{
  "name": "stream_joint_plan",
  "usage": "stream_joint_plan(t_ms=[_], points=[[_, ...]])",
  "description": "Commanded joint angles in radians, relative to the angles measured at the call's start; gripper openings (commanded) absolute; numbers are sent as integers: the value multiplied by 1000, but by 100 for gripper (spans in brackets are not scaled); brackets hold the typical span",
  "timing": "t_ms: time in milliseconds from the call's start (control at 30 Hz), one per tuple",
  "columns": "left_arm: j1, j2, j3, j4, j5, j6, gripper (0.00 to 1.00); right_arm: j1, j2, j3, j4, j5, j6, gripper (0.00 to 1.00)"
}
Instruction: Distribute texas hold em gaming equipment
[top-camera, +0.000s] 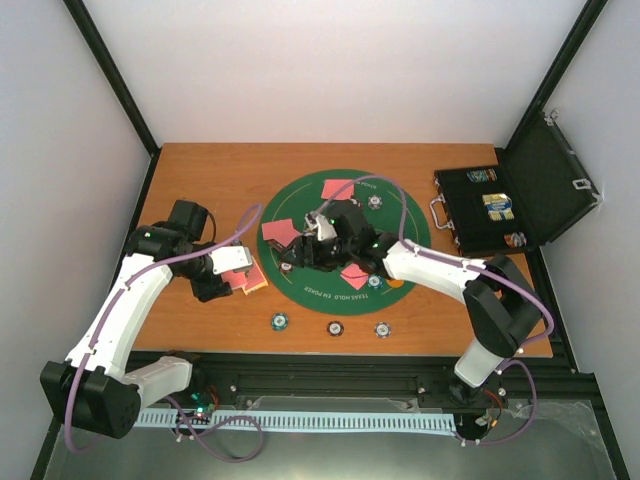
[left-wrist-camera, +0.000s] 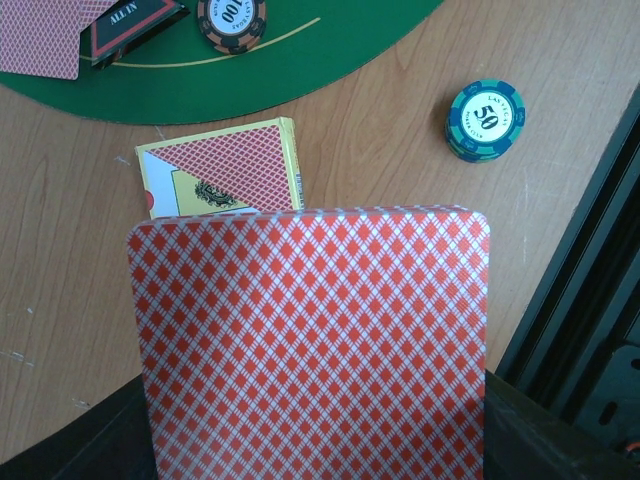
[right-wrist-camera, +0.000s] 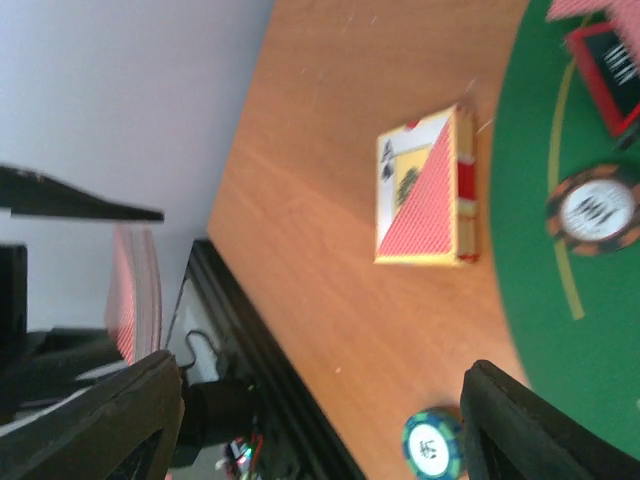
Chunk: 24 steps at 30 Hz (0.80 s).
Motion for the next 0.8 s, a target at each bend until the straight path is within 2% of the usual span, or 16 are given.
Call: stream_joint_plan(t_ms=[0,100,467,767], points=[[3,-8,40,-4,23,-10,2,52,-11,-40,215,-78,105,76],[3,-6,46,-7,17,-8,2,80,-1,-70,315,-115,149,76],[3,-6,58,-10,32,-11,2,157,107,-8,386,-140,206,75],[3,-9,62,-20,27,-5,2,195,176,-4,515,-148,271,73]])
